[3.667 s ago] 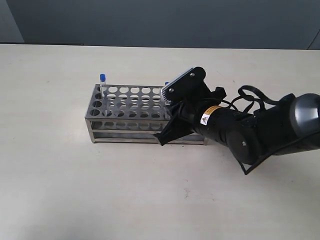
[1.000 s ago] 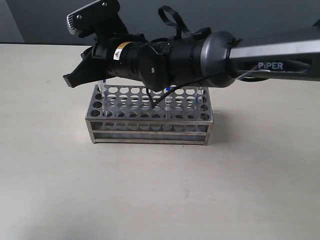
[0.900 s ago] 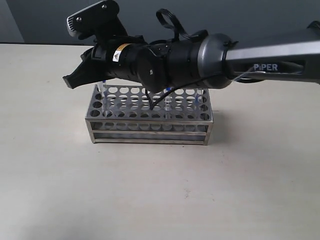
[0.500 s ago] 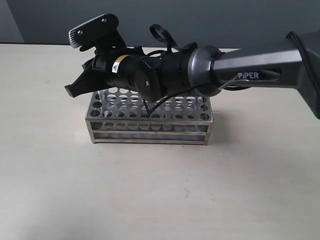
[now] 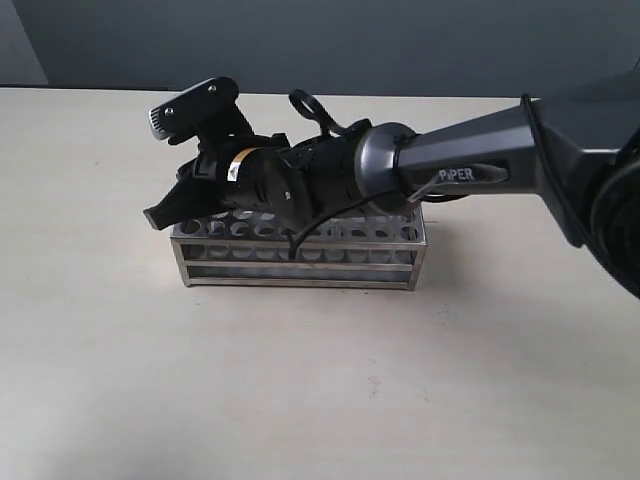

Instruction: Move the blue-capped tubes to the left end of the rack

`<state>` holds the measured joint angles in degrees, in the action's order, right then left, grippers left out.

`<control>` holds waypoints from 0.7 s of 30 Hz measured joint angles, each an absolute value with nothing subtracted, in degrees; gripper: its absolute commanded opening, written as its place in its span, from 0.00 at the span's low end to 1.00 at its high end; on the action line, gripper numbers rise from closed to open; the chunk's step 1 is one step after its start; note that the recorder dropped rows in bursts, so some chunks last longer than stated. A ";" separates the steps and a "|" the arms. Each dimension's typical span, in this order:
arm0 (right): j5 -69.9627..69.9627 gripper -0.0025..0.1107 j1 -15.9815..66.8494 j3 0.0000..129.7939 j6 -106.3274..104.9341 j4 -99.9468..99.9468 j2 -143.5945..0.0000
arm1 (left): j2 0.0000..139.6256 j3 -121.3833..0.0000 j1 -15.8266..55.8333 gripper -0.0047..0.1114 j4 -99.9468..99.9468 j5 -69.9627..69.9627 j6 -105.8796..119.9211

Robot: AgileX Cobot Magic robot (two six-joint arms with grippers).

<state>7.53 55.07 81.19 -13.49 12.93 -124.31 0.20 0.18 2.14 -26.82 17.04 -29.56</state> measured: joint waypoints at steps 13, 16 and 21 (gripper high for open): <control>0.00 0.42 55.52 81.19 -13.33 14.65 -116.74 | 0.20 0.18 2.14 0.05 -26.82 17.04 -29.56; -2.65 0.42 55.52 81.19 -13.33 14.44 -114.40 | 0.20 0.18 2.14 0.05 -26.82 17.04 -29.56; -6.82 0.41 55.52 81.04 -13.33 12.70 -110.19 | 0.20 0.18 2.14 0.05 -26.82 17.04 -29.56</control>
